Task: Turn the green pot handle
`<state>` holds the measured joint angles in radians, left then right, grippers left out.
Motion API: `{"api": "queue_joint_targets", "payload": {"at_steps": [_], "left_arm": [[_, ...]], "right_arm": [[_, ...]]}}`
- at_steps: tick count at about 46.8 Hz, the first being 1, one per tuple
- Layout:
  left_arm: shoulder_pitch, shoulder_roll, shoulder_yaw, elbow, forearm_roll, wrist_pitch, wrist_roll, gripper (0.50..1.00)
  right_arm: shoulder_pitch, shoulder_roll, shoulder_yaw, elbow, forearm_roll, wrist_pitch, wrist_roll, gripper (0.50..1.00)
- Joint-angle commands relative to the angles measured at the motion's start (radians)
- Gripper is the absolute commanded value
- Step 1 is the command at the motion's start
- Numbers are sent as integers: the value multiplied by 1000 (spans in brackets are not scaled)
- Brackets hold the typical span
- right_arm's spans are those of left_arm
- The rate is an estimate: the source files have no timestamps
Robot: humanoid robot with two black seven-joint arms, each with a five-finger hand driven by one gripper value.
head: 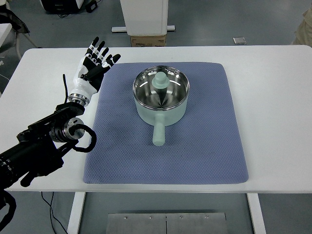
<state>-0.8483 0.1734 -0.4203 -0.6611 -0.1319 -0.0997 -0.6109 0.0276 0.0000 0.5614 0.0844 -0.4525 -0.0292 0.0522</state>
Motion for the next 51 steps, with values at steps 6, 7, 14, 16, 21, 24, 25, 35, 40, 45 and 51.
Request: {"api": "queue_joint_targets", "payload": {"at_steps": [6,7,14,16,21,24,25,35,40,45,51], "left_arm": [[0,0,0,0,0,0,0,1000],[0,0,0,0,0,0,0,1000],[0,-5,0,0,0,0,0,1000],[0,-6,0,0,0,0,0,1000],[2,-6,-2,0,0,-5,0,1000],[6,-8,-3,-2,0,-6,0,1000],[6,-9,-3,0,0,-6,0,1000],[11,-21,-5,-2,-3,-2,0,1000],[9,-23,-5,-2,-2,-2,0,1000],[9,-23,-6,-3,-2,-2,0,1000],[9,-23,-5,-3,0,-2,0,1000]], "right_arm": [[0,0,0,0,0,0,0,1000],[0,0,0,0,0,0,0,1000],[0,0,0,0,0,0,0,1000],[0,0,0,0,0,0,0,1000],[0,0,0,0,0,0,0,1000],[0,0,0,0,0,0,0,1000],[0,0,0,0,0,0,0,1000],[0,0,0,0,0,0,0,1000],[0,0,0,0,0,0,0,1000],[0,0,0,0,0,0,0,1000],[0,0,0,0,0,0,0,1000]]}}
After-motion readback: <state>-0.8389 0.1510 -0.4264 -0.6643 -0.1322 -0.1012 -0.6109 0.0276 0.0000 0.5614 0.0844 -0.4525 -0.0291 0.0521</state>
